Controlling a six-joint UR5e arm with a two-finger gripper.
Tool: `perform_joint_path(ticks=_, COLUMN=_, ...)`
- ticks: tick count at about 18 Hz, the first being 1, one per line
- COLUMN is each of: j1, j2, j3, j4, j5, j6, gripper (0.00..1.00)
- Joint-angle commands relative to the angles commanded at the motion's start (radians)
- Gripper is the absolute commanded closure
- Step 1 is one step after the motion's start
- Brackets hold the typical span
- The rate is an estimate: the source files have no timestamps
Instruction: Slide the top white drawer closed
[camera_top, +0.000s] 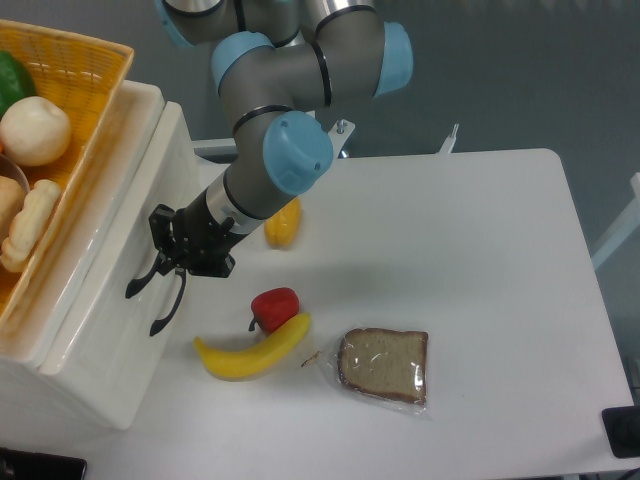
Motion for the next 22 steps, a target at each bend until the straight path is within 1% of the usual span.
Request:
perform_joint_path(ticks=2, j1=0.0, j2=0.0, j3=0.0, j4=0.0, j5=0.0, j6=0.002, gripper=1.0)
perform_joint_path(ticks=3, j1=0.002, j2=0.0, j3=0.002, j4=0.0, j5=0.0, j6=0.002, gripper=0.98)
perform_joint_path(ticks=4, j1=0.003, j2=0.0, j3=0.002, j4=0.0, j5=0.0, j6=0.002, gripper=0.88)
perform_joint_path(ticks=5, j1=0.005, j2=0.0, j3=0.002, j4=0.002, j5=0.0, j6=0.003, gripper=0.73)
perform_joint_path(ticks=6, j1=0.008, j2=-0.002, j3=0.002, j4=0.003, j5=0.002, j6=0.005, gripper=0.57)
perform_joint_path(ticks=7, j1=0.014, j2=-0.003, j3=0.002, j4=0.005, j5=0.002, j6=0.009, gripper=0.43)
perform_joint_path(ticks=8, j1=0.021, j2=-0.003, j3=0.003, j4=0.006, j5=0.002, j6=0.008, gripper=0.39)
perform_joint_path(ticks=9, j1=0.031, j2=-0.003, j3=0.008, j4=0.006, j5=0.002, j6=0.008, gripper=0.3)
perform_joint_path(ticks=10, j1=0.04, j2=-0.003, j3=0.011, j4=0.008, j5=0.003, j6=0.006, gripper=0.09)
perform_joint_path(ticks=11, j1=0.052, j2=-0.003, j3=0.014, j4=0.008, j5=0.005, j6=0.006, gripper=0.0)
perform_joint_path(ticks=16, j1=0.141, j2=-0.003, j3=0.043, j4=0.012, j5=0.008, j6=0.015, gripper=0.0)
perform_joint_path(ticks=19, j1=0.221, j2=-0.006, j3=0.064, j4=0.018, j5=0.009, j6=0.017, gripper=0.0)
perform_joint_path(ticks=20, j1=0.247, j2=-0.008, j3=0.074, j4=0.031, j5=0.011, j6=0.017, gripper=0.0)
perform_joint_path(ticks=22, j1=0.302, j2=-0.012, j3=0.081, j4=0.076, j5=0.011, j6=0.032, gripper=0.0)
